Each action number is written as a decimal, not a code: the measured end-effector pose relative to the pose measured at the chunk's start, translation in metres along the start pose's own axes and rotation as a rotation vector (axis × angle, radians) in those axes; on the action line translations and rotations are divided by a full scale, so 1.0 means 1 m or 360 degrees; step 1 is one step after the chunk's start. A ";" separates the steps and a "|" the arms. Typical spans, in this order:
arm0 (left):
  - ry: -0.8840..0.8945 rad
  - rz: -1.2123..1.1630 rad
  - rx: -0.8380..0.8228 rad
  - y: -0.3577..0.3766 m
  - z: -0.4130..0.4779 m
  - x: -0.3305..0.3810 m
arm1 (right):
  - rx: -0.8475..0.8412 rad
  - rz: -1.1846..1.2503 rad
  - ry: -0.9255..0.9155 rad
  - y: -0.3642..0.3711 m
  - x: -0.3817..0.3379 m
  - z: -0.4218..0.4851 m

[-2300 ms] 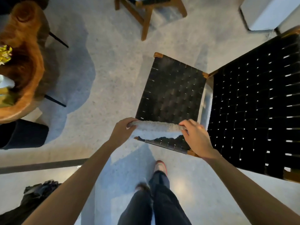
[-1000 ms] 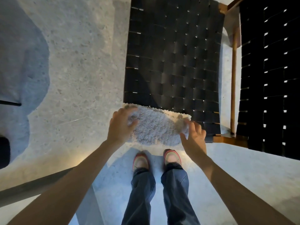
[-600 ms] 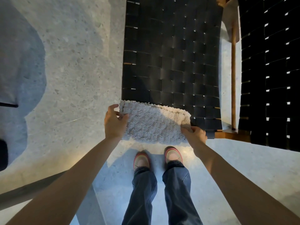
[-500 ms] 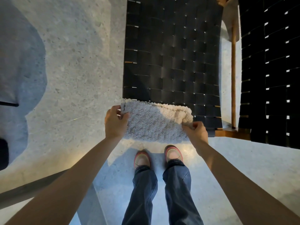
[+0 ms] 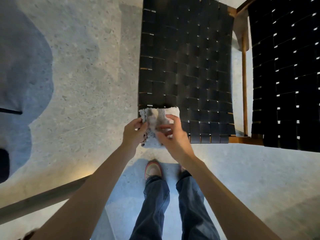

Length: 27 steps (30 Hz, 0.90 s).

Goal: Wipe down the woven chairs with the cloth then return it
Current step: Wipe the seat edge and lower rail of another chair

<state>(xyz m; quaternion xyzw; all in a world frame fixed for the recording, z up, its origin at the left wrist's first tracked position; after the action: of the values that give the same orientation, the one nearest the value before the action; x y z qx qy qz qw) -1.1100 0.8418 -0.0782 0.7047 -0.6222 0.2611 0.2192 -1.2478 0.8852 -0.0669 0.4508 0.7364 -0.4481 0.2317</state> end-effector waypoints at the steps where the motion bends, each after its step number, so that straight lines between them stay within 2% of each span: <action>1: -0.0062 -0.0035 -0.0022 -0.002 0.000 0.000 | -0.0099 0.0011 0.0004 0.006 -0.001 0.000; 3: -0.0101 -0.0060 -0.0099 -0.006 0.001 -0.002 | -0.0116 -0.0107 -0.0047 0.013 0.002 0.002; 5: -0.0097 -0.0086 -0.0175 -0.009 0.001 -0.005 | -0.0102 -0.0563 -0.0139 0.018 0.010 0.007; 7: -0.0091 -0.0085 -0.0214 -0.011 0.001 -0.007 | -0.0222 -0.1033 -0.0152 0.024 0.020 0.013; 9: -0.0107 -0.0111 -0.0222 -0.011 0.000 -0.008 | -0.0323 -0.1291 -0.0138 0.032 0.026 0.019; 13: -0.0115 -0.0172 -0.0247 -0.009 -0.012 -0.010 | -0.0089 -0.1576 -0.0252 0.040 0.037 0.026; 18: -0.0020 -0.0206 -0.0235 0.008 -0.047 -0.014 | 0.0028 -0.1214 -0.0323 0.017 0.052 0.011; 20: 0.0076 -0.0074 -0.0196 0.021 -0.063 -0.022 | 0.0120 -0.0998 -0.0256 -0.007 0.063 -0.010; 23: 0.0227 0.0128 -0.0290 0.042 -0.089 -0.040 | 0.0231 -0.0732 -0.0141 -0.046 0.083 -0.049; 27: 0.0513 0.0618 -0.0346 0.072 -0.127 -0.071 | 0.0369 -0.0801 -0.0070 -0.105 0.118 -0.107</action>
<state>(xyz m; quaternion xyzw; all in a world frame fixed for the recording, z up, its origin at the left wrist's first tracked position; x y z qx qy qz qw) -1.2002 0.9673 -0.0272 0.4940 -0.7271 0.3387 0.3355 -1.3894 1.0118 -0.0549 0.2673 0.7638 -0.5826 0.0759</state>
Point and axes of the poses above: each hand's wrist, its own z-axis towards the middle knuckle, its own y-axis out of the palm, x = y × z, the point moved 1 cm from there along z, towards the middle knuckle, and after that the axes turned 15 degrees about -z, right-handed, at the moved point
